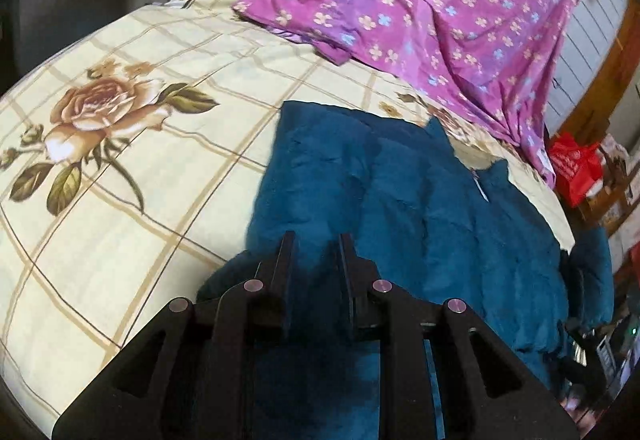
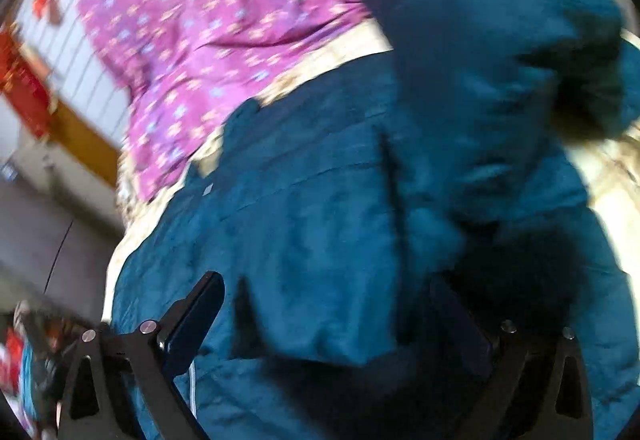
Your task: Fold large clothes
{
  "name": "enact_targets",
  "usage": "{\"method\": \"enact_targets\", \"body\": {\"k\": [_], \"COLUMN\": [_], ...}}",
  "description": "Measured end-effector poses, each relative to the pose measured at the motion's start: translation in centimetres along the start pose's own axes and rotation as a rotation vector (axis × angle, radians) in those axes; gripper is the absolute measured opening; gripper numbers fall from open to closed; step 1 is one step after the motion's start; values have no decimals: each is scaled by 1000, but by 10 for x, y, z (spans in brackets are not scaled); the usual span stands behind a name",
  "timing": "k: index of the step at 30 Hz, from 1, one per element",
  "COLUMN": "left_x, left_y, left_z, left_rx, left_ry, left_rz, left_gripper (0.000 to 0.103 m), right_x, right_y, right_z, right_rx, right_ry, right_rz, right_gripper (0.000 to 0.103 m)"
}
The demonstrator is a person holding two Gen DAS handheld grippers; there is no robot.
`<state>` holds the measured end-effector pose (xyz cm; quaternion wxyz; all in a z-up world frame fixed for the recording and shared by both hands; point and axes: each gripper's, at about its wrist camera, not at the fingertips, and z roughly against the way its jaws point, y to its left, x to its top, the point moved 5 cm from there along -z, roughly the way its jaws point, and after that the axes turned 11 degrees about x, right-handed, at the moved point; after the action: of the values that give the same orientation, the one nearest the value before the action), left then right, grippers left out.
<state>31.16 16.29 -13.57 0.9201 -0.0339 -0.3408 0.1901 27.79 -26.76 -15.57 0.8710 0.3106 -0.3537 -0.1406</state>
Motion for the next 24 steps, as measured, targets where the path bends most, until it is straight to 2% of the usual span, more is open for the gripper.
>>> {"method": "enact_targets", "body": {"k": [1, 3, 5, 6, 7, 9, 12, 15, 17, 18, 20, 22, 24], "left_x": [-1, -2, -4, -4, -4, -4, -3, -1, -3, -6, -14, -17, -16], "left_y": [3, 7, 10, 10, 10, 10, 5, -4, -11, -15, -16, -15, -15], "left_z": [-3, -8, -9, -9, -9, -8, -4, -1, -5, -12, -24, -30, -29], "left_rx": [4, 6, 4, -2, -8, -13, -27, -42, -48, -34, 1, 37, 47], "left_ry": [11, 26, 32, 35, 37, 33, 18, -15, -5, 19, 53, 46, 48], "left_rz": [10, 20, 31, 34, 34, 33, 16, -18, -45, -68, -101, -121, -118], "left_gripper": [17, 17, 17, 17, 17, 17, 17, 17, 17, 25, 31, 31, 31], "right_x": [0, 0, -2, -1, 1, 5, 16, 25, 24, 24, 25, 25, 25], "right_y": [4, 4, -1, -2, 0, 3, -7, -36, -47, -50, -54, -56, -53], "right_z": [-2, -4, -7, -8, -7, -4, 1, 7, 8, 8, 11, 16, 29], "right_rx": [14, 60, 99, 105, 96, 24, -77, -94, -54, -38, -5, 36, 36], "right_ry": [6, 2, 14, 6, -4, -7, 3, 15, 49, 61, 53, 48, 36], "right_rz": [14, 13, -5, -9, 5, 67, 118, 45, 10, -3, -39, -81, -122], "right_gripper": [92, 58, 41, 35, 33, 26, 21, 20, 20, 20, 24, 30, 33]}}
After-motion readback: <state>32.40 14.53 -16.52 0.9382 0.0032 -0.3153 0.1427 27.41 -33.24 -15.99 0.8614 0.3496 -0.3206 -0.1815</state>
